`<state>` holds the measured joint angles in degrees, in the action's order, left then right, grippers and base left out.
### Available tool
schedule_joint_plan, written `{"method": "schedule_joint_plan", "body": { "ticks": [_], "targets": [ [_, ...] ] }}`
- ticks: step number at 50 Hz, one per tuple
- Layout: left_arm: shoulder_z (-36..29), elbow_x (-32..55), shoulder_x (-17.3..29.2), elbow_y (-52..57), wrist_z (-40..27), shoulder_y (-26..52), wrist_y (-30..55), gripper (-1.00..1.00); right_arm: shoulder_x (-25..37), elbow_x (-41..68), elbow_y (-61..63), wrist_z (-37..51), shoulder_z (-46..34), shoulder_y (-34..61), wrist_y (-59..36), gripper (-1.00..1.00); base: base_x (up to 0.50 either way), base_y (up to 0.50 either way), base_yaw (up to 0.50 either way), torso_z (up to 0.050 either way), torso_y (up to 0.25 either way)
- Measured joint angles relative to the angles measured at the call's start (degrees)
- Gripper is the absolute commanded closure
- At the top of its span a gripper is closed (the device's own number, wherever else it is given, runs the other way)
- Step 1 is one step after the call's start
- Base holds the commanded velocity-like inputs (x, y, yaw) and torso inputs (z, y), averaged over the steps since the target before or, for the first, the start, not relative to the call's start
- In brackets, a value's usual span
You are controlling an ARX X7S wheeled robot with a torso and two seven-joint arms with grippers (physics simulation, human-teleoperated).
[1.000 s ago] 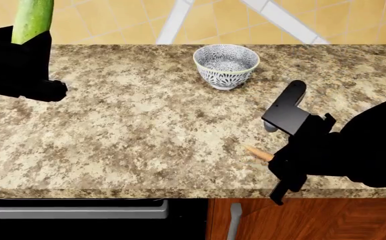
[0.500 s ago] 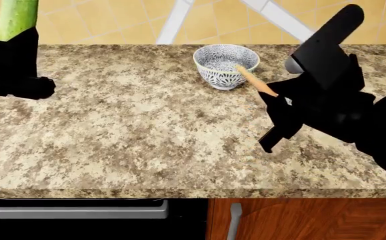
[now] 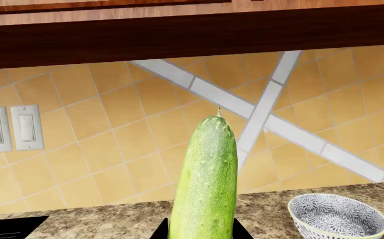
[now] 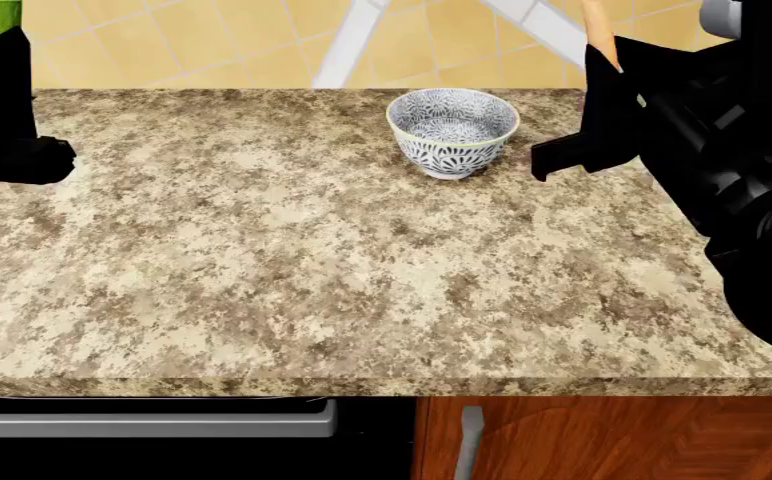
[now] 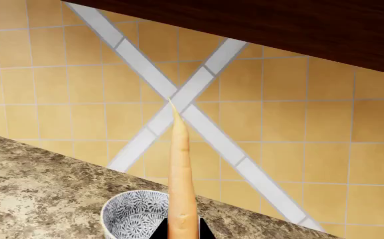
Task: Place the two vegetables and bowl onto the tray for setting up a vegetable dip station.
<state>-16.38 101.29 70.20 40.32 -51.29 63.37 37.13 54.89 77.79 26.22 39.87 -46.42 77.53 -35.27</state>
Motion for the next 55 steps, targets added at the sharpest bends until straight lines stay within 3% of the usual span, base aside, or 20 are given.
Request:
{"method": "schedule_joint_plan", "body": {
  "ticks": [23,40,55],
  "targets": [
    [5.56,-1.84,4.04,3.16,-0.70,-6.42,-5.94,1.00,-0.61,-7.61,4.26,7.15,-1.30,1.69,-1.32,1.00,0.00,0.48,0.00,0.000,0.000],
    [14.03,-8.06,4.63,7.96,-2.54,-19.82,-14.24,1.00,2.43,-12.82,10.90,10.36,-0.15,-6.86,8.00,1.00,0.01,0.50,0.00,0.000,0.000],
    [20.55,-11.20,4.49,9.86,-2.47,-30.00,-17.38,1.00,4.39,-16.58,14.25,12.30,-0.77,-11.43,10.73,1.00,0.07,0.50,0.00,0.000,0.001]
  ]
}}
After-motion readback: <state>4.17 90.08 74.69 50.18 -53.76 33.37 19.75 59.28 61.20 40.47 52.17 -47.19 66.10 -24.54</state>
